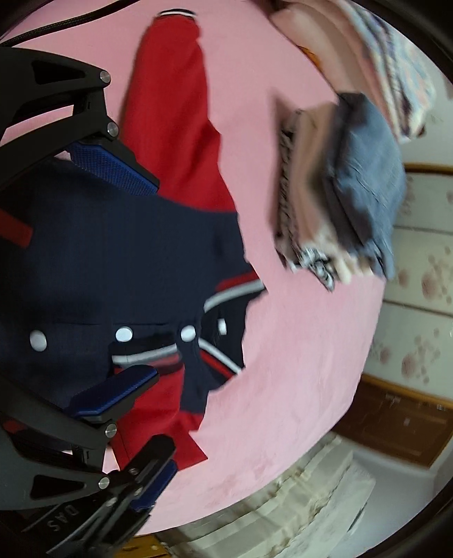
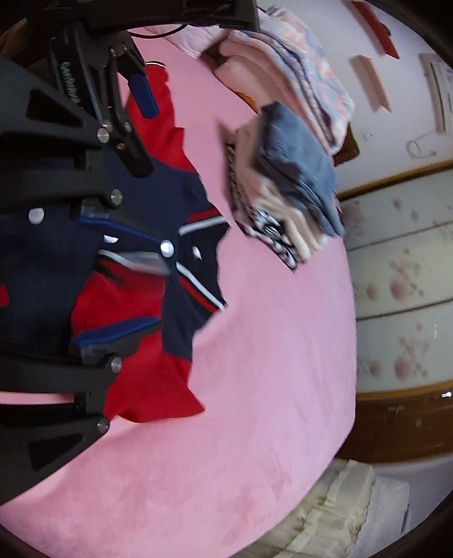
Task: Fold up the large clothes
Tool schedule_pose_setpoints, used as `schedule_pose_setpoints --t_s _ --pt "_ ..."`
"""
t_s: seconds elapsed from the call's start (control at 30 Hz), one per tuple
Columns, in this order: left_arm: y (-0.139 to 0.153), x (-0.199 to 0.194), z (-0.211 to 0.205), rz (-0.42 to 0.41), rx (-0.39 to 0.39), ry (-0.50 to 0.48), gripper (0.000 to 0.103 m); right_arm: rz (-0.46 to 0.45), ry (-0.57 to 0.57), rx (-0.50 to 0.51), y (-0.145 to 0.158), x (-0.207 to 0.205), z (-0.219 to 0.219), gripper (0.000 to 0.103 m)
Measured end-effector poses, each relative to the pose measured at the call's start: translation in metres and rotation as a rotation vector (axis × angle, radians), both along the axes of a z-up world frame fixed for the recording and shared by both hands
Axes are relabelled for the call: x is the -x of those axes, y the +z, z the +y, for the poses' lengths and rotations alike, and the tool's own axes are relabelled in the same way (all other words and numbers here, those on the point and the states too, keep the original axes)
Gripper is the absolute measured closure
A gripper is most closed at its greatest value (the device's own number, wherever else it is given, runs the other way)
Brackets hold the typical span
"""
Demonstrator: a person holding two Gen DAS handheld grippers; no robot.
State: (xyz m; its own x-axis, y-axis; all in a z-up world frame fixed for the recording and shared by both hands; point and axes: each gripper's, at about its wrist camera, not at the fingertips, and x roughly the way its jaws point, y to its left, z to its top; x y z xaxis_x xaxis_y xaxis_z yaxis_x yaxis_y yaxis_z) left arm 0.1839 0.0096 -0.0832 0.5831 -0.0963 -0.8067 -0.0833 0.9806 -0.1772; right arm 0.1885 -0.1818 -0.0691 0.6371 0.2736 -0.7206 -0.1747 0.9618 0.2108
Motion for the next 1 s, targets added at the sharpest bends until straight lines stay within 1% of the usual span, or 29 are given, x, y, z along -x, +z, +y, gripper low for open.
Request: schedule_pose_setpoints --t_s 0.07,0.13,0.27,0.37,0.4,0.43,0.47,0.53,0.6,0.63,0.67,0.9,0.97,1.0 --pt "-0.008 0.0 0.011 0.022 0.029 0.01 0.006 0.011 -0.001 -0.024 -0.002 0.005 -0.001 0.059" --pt "-0.015 -0.001 0.014 0.034 0.044 0.004 0.006 0.021 -0.026 -0.033 -0.006 0.011 -0.009 0.059" --pt "-0.026 -0.002 0.006 0.048 0.094 -0.047 0.007 0.054 -0.081 -0.056 -0.015 0.016 -0.028 0.059" --pt "-0.035 -0.005 -0.005 0.061 0.144 -0.108 0.019 0.08 -0.116 -0.084 -0.023 0.023 -0.044 0.059" --pt "-0.041 -0.008 -0.009 0.073 0.174 -0.133 0.03 0.088 -0.126 -0.092 -0.027 0.026 -0.049 0.059" --pt "-0.046 -0.012 -0.013 0.085 0.206 -0.157 0.038 0.092 -0.131 -0.096 -0.029 0.028 -0.05 0.059" --pt "-0.05 -0.014 -0.015 0.094 0.225 -0.169 0.042 0.097 -0.135 -0.099 -0.031 0.03 -0.052 0.059" --pt "-0.064 -0.023 -0.021 0.121 0.287 -0.195 0.058 0.107 -0.142 -0.101 -0.037 0.033 -0.053 0.059" --pt "-0.073 -0.031 -0.026 0.131 0.308 -0.206 0.065 0.123 -0.144 -0.107 -0.043 0.037 -0.055 0.059" --pt "-0.075 -0.032 -0.028 0.129 0.31 -0.209 0.069 0.131 -0.145 -0.109 -0.046 0.038 -0.056 0.059" --pt "-0.077 -0.035 -0.031 0.121 0.308 -0.217 0.07 0.138 -0.146 -0.112 -0.049 0.04 -0.056 0.059" --pt "-0.075 -0.043 -0.051 0.062 0.248 -0.254 0.071 0.185 -0.164 -0.136 -0.069 0.046 -0.065 0.059" --pt "-0.077 -0.046 -0.054 0.06 0.251 -0.262 0.071 0.186 -0.166 -0.144 -0.071 0.046 -0.068 0.059" --pt "-0.075 -0.044 -0.053 0.056 0.243 -0.252 0.076 0.185 -0.168 -0.147 -0.071 0.046 -0.069 0.059"
